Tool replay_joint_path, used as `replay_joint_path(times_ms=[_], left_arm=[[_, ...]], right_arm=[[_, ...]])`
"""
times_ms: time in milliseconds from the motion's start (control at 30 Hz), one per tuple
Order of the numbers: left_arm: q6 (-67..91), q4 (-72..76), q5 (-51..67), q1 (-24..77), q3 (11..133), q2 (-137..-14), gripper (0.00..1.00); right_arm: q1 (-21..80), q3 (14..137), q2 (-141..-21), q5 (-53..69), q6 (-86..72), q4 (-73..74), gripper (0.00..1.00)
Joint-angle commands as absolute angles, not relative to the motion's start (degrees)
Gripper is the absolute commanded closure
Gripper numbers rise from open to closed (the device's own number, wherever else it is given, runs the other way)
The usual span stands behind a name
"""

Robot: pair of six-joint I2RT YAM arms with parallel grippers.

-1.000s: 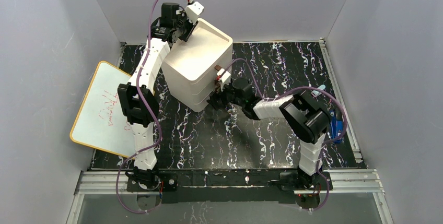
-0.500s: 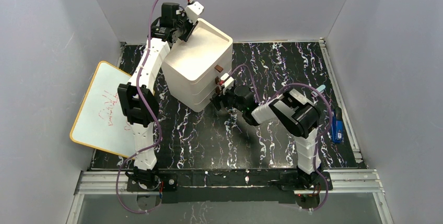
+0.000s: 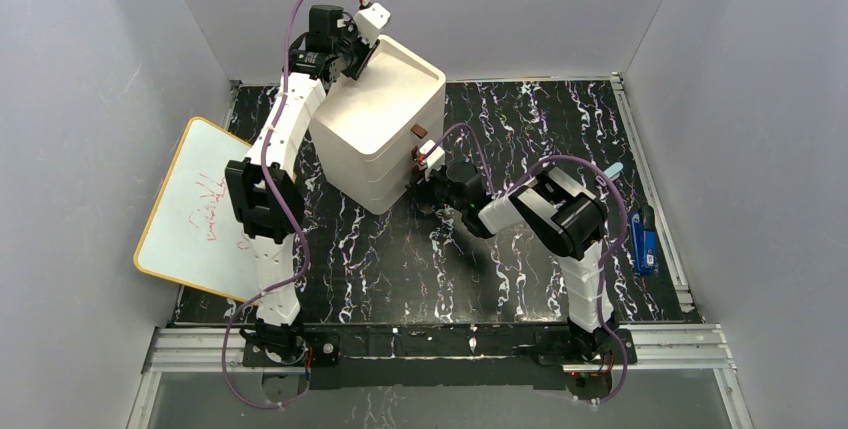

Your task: Organize the makeup

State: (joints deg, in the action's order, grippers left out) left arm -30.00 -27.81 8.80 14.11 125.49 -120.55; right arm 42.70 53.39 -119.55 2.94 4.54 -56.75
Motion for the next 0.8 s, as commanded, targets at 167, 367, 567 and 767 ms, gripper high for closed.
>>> replay_joint_path(times_ms=[167, 367, 567, 767], left_arm=[[-32.5, -39.5, 8.7, 18.0, 121.7, -125.3, 1.00], [-32.5, -39.5, 8.6, 18.0, 121.7, -125.3, 1.00], [-32.5, -39.5, 8.5, 18.0, 121.7, -125.4, 1.00], [-32.6, -39.5, 8.3, 18.0, 121.6, -125.5, 1.00]], right_arm=[[42.1, 55.8, -120.4, -3.8, 8.1, -62.6, 0.52], [41.9, 56.6, -121.3, -4.4, 8.5, -63.4, 0.55], [41.7, 58.2, -121.7, -4.4, 9.2, -63.2, 0.88], [41.7, 57.9, -121.1, -5.1, 9.8, -63.7, 0.99]])
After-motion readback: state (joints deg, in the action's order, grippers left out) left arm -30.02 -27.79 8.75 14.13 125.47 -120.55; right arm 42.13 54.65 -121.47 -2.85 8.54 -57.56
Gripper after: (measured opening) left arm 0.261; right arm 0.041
